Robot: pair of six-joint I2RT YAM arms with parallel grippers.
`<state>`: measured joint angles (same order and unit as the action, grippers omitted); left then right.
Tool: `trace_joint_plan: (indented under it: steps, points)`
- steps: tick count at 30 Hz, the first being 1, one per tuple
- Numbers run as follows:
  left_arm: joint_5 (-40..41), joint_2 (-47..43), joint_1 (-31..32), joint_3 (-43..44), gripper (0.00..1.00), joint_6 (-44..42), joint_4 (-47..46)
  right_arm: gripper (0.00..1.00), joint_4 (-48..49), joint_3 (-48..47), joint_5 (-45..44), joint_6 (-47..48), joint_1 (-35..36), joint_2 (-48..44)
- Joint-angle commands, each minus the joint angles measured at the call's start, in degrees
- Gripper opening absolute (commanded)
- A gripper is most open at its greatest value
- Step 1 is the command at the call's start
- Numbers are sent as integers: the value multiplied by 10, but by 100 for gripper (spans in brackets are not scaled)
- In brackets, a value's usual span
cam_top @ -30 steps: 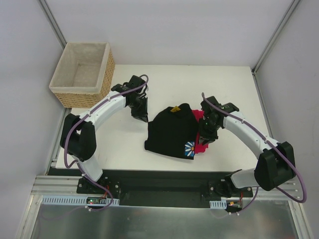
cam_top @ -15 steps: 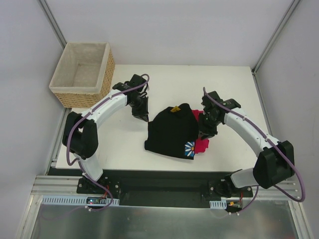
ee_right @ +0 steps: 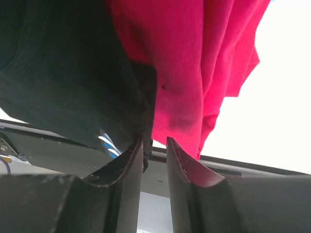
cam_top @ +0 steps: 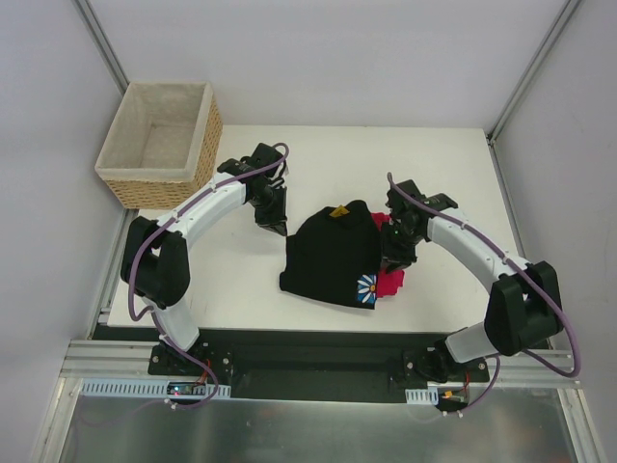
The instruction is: Fold and stack the t-shirts
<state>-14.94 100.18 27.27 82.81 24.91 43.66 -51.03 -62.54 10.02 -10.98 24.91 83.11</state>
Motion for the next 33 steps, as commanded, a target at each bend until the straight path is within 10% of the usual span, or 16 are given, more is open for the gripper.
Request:
trace_joint_plan:
  steps: [1, 33]
  points:
    - [-3, 1, -5, 20, 6, 1, 16, 28, 20, 10, 10, 12, -6, 15]
    - [3, 10, -5, 28, 4, -3, 24, 27, 15, -27, 56, 10, -15, 2]
